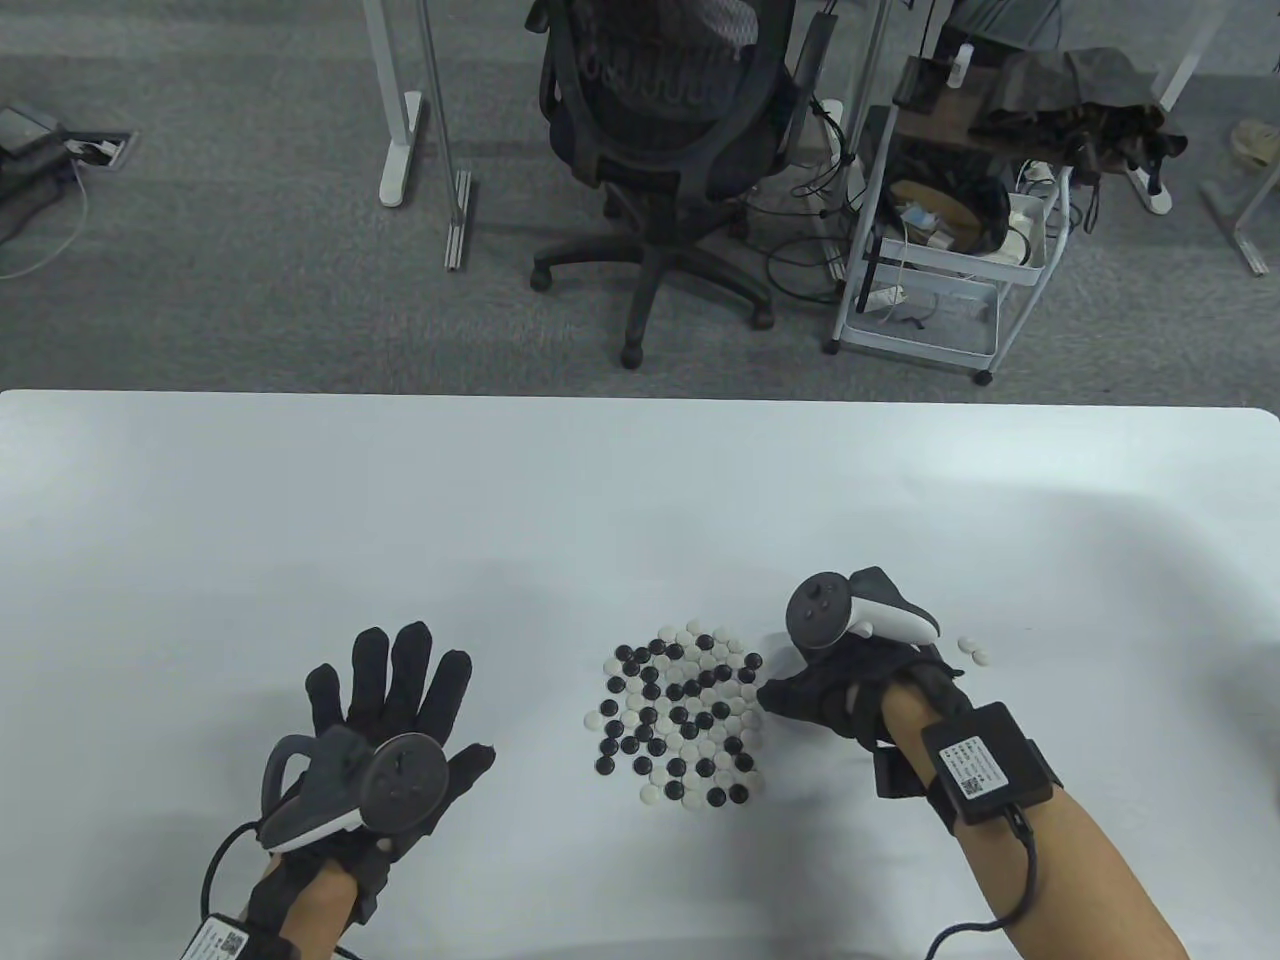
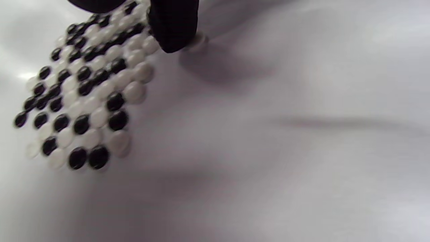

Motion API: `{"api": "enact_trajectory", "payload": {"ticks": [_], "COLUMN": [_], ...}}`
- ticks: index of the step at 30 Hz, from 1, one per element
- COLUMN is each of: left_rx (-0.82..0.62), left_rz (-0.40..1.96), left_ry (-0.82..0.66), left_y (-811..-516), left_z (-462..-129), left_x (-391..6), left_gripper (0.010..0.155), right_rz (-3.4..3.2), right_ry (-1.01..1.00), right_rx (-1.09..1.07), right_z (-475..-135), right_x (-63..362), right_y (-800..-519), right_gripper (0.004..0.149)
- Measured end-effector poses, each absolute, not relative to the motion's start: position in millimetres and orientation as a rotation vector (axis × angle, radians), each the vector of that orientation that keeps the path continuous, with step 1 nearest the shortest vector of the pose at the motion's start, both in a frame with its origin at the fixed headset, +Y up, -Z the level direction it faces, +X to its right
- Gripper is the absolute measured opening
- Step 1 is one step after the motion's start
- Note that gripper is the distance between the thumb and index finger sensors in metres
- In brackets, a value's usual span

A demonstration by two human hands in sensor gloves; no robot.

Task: Go stone sorting task

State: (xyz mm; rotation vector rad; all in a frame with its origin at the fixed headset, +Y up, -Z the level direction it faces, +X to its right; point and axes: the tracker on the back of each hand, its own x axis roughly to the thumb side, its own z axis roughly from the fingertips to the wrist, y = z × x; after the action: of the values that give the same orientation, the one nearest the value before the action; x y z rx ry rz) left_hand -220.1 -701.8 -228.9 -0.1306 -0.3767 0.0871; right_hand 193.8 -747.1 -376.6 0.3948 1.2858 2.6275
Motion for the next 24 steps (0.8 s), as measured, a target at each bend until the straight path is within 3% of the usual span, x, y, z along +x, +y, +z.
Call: {"api": "enact_trajectory", "payload": {"ticks": [11,24], "left_rx": [-0.132,-0.152], "left_rz": [0.083,0.078], "left_ry": [-0.379,-0.369], "left_y": [-702,-705], "left_z": [-229,-231], "left_x": [-220,-221], "left_gripper": [0.077,0.077], "right_rz": [2.64,2.631], "right_ry": [1.172,1.087], "right_rx": [-0.097,-0.277], "right_z": [-395,-392], "right_x": [304,345], "right_y": [-744,-743], "right_gripper": [0.063,0.064]}}
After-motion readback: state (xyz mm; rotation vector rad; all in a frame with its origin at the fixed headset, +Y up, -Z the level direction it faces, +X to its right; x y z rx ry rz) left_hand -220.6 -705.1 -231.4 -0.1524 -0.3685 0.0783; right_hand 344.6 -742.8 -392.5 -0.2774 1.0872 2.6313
